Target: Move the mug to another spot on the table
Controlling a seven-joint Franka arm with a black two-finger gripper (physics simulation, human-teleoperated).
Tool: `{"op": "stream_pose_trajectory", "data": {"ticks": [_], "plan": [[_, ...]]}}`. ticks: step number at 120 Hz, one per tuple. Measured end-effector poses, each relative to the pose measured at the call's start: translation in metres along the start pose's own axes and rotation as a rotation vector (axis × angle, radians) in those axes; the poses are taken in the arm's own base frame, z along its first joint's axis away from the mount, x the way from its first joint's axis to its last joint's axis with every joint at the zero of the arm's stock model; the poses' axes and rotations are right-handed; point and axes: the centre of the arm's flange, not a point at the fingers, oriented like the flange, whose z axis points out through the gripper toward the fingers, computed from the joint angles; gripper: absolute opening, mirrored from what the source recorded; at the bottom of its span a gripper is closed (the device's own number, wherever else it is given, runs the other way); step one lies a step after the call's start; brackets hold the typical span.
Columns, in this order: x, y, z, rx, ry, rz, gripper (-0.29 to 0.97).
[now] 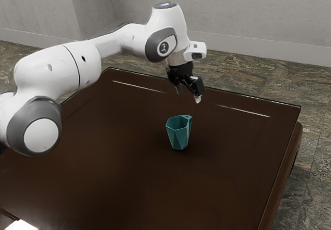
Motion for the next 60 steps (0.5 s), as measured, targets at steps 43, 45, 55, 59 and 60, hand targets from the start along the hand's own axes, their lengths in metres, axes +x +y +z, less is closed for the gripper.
{"op": "stream_pose_trajectory", "data": {"ticks": [43, 45, 55, 59, 60], "plan": [[0.000, -0.017, 0.060, -0.005, -0.055, 0.069, 0.66], [0.000, -0.016, 0.064, -0.004, -0.059, 0.074, 0.66], [0.000, -0.012, 0.076, 0.002, -0.073, 0.099, 0.66], [0.000, -0.012, 0.080, 0.004, -0.078, 0.106, 0.66], [0.000, -0.011, 0.080, 0.005, -0.079, 0.107, 0.66]]}}
